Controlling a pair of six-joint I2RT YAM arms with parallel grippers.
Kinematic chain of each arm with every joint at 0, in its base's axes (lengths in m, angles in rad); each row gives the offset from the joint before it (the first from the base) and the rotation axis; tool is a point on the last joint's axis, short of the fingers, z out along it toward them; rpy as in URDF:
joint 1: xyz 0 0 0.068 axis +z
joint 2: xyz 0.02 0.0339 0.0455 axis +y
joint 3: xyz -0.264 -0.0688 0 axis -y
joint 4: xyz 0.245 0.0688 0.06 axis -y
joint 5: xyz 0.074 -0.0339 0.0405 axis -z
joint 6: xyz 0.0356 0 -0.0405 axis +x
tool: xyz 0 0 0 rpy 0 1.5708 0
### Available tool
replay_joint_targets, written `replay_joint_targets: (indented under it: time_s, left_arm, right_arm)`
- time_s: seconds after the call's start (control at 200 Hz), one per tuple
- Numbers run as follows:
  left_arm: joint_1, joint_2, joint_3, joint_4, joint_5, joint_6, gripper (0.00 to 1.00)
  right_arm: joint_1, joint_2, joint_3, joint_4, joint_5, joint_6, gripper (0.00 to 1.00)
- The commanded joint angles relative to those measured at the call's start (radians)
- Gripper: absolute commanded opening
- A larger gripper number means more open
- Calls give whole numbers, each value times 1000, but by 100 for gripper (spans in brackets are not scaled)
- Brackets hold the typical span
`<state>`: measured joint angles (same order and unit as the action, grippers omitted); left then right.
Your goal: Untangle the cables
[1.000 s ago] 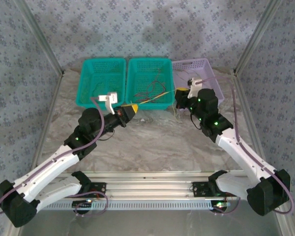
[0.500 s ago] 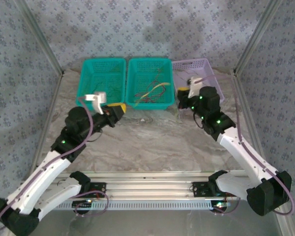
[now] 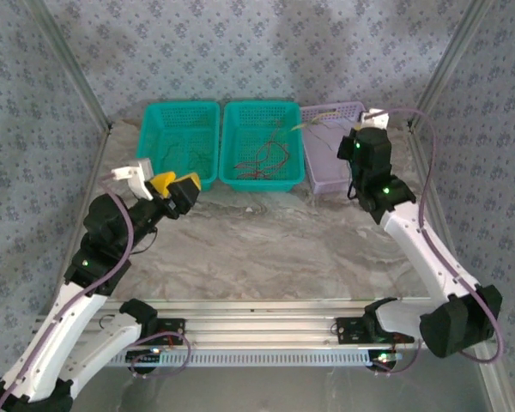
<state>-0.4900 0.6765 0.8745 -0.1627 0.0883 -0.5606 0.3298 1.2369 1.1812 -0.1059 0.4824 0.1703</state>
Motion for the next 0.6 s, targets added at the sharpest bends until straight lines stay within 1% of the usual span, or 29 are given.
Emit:
replay_joint_targets:
  time_s: [0.0,0.195,0.415,0.505,0.595]
  left_arm:
    - [6,17,7,-14,30,6,85]
    - [5,49,-3,-41,36,-15,99]
    - [5,92,-8,-73,37,-19,99]
    - [5,106,-11,-83,24,-22,100]
    - [5,119,-11,-102,7,-25,100]
  right_arm:
    - [-45,104,89,-36,69,-20,0]
    - [-132,297,160,-29,-31,17,0]
    - [-179,514,300,-106,-99,43,0]
    - [-185,584,350,-115,-101,38,0]
    - [-198,666,422,-175,-106,47,0]
